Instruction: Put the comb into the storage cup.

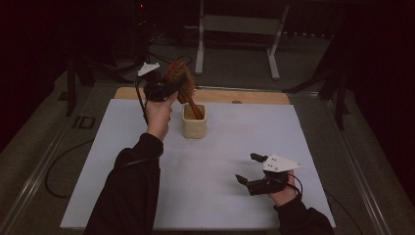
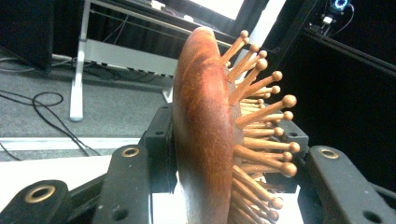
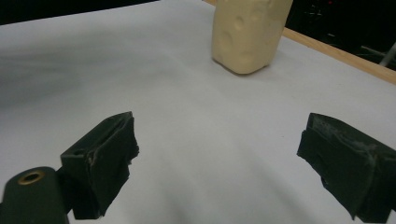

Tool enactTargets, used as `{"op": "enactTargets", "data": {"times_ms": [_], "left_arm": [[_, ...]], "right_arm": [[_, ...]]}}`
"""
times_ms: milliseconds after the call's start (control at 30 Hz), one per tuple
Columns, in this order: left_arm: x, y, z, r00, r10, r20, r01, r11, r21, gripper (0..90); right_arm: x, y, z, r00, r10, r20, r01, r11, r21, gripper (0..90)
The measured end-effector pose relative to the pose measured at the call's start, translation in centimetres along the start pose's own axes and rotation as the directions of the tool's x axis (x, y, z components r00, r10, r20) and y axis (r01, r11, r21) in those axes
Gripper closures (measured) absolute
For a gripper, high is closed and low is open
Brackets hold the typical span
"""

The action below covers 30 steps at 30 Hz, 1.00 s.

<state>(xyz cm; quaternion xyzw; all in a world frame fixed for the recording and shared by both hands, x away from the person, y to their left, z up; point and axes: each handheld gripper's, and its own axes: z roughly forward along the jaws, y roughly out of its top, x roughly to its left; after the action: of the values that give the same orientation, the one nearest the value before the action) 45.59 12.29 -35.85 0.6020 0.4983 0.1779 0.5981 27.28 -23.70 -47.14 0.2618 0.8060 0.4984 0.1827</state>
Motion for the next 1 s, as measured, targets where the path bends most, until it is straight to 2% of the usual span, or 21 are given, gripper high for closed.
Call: {"op": "enactTargets", "data": {"times_ms": [267, 600, 900, 1000], "left_arm": [[0.7, -1.2, 0.8, 1.0000, -0.008, 0.001, 0.008, 0.9996, 0.027, 54.0], [1.7, -2.6, 1.6, 0.9991, -0.042, 0.011, 0.041, 0.9975, 0.058, 53.9], [2.0, -3.4, 2.3, 0.9992, -0.038, 0.012, 0.037, 0.9962, 0.079, 53.1], [2.1, -3.8, 2.6, 0.9993, -0.035, 0.013, 0.034, 0.9947, 0.097, 52.7]], "right_arm": [[0.1, -0.1, 0.0, 0.9999, 0.000, 0.014, 0.001, 1.000, -0.008, 9.9], [0.1, -0.1, 0.0, 0.9997, -0.004, 0.025, 0.004, 1.000, -0.003, 9.9], [0.1, -0.1, -0.1, 0.9996, 0.006, 0.029, -0.006, 1.000, 0.005, 9.7], [0.2, -0.1, -0.2, 0.9991, -0.015, 0.039, 0.015, 1.000, -0.009, 9.8]]}}
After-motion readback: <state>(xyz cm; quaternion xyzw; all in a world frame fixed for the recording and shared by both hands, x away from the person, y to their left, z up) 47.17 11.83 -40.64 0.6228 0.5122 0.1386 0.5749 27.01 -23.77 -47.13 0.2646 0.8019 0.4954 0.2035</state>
